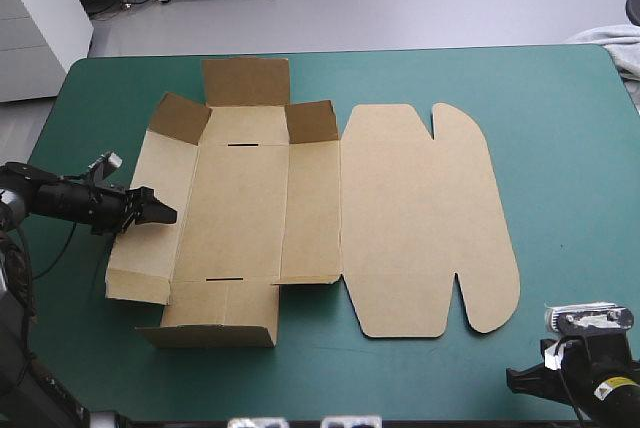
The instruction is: Fold the box
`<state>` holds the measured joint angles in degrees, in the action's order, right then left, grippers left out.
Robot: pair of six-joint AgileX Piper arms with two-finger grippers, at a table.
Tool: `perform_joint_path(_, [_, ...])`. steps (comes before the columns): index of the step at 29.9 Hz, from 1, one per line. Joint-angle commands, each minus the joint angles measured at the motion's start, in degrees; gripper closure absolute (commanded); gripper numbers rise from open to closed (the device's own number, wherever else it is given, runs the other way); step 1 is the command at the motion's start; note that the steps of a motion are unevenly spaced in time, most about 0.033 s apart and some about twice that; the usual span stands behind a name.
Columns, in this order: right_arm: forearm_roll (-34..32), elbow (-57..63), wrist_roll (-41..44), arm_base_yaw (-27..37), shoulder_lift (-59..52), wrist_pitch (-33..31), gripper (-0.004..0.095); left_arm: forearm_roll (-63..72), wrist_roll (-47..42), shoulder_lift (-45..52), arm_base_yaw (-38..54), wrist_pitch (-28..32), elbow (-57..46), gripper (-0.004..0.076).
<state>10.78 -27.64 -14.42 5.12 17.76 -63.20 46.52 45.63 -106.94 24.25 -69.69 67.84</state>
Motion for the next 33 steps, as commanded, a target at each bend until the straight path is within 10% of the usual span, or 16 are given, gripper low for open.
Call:
perform_joint_path(1, [0.75,-1.16,-0.53,-0.14,0.75,2.81,0.0921,-1.59,-0.34,0.96,-0.74,-4.52,0.34,0.0440])
perform_joint_path(8, [0.75,-1.16,-0.53,-0.14,0.75,2.81,0.0921,-1.62,-1.27,0.96,-0.74,-4.52,0.34,0.0728])
perform_joint_path(33, [0.75,-1.16,-0.53,-0.14,0.75,3.09,0.0921,-23.26,-0.14,9.47,-18.10,-2.02,25.69,0.0734])
